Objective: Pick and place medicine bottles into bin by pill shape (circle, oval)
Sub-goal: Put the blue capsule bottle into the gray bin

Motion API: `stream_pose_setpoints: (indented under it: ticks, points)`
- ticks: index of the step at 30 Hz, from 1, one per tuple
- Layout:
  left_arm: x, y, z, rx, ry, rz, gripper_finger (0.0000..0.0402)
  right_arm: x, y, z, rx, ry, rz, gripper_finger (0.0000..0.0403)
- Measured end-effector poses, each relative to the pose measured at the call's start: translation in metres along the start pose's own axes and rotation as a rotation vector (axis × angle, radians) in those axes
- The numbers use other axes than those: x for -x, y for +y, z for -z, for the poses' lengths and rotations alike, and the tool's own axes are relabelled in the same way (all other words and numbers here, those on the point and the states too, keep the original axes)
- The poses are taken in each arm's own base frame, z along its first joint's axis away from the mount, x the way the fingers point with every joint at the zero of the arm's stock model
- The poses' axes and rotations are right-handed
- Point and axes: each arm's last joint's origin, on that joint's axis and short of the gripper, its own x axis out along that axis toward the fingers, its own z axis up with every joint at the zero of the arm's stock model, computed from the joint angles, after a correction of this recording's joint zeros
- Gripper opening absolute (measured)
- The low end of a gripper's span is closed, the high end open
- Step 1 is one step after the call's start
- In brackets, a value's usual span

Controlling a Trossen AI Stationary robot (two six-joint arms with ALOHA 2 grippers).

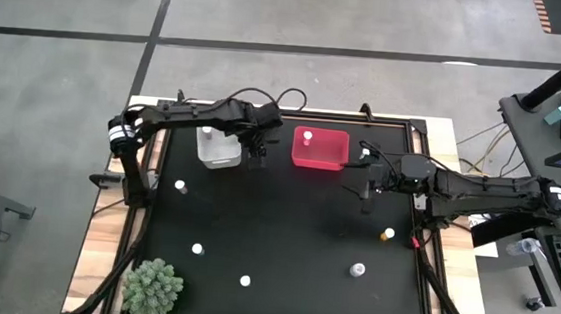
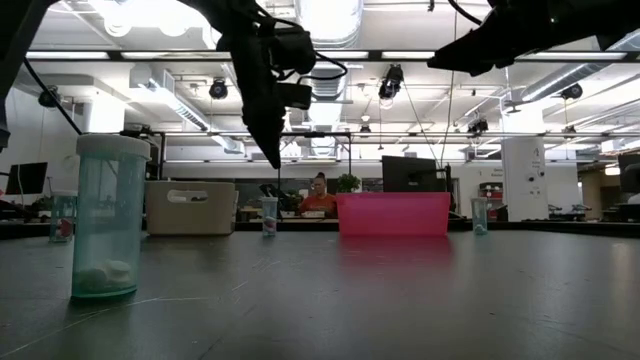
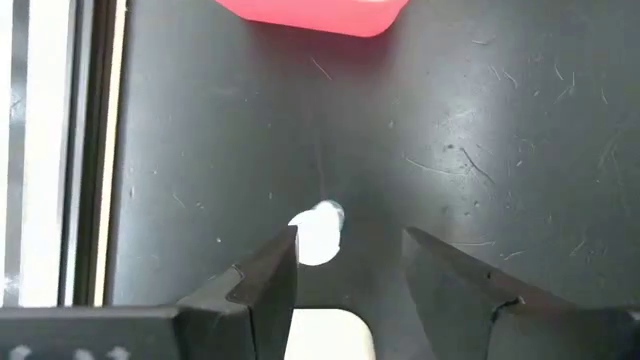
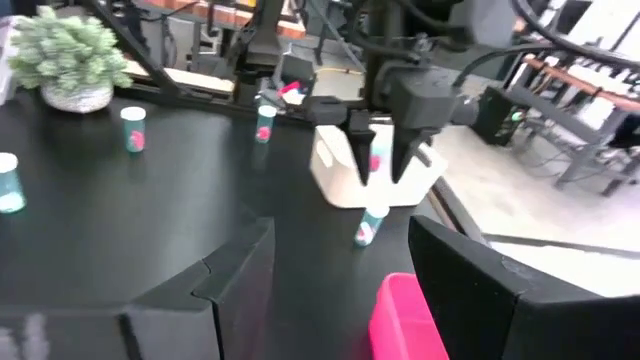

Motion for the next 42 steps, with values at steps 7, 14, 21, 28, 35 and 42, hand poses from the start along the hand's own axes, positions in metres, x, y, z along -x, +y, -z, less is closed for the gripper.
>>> stream_pose_setpoints:
  ticks: [7,14,21,28,35,42]
  points:
    - [-0.001,0.007,0.002,0.018,-0.002,-0.009,0.0228,0.000,-0.006,-0.003,-0.005,-0.005,0.029,0.0224]
    - [-0.014,0.007,0.005,0.000,0.035,0.001,0.0271,0.000,-0.005,-0.001,-0.006,0.004,0.026,0.0224]
    - [-0.035,0.008,0.003,0.002,0.067,0.009,0.0272,0.000,-0.005,0.001,-0.006,0.021,0.022,0.0224]
    - [-0.053,0.013,0.006,0.015,0.117,0.017,0.0272,0.000,-0.005,0.001,-0.006,0.025,0.024,0.0224]
    - [-0.061,0.013,0.007,0.015,0.139,0.023,0.0254,0.000,-0.006,0.001,-0.006,0.026,0.025,0.0224]
    - [-0.061,0.013,0.007,0.015,0.139,0.023,0.0209,0.000,-0.006,0.001,-0.005,0.026,0.025,0.0224]
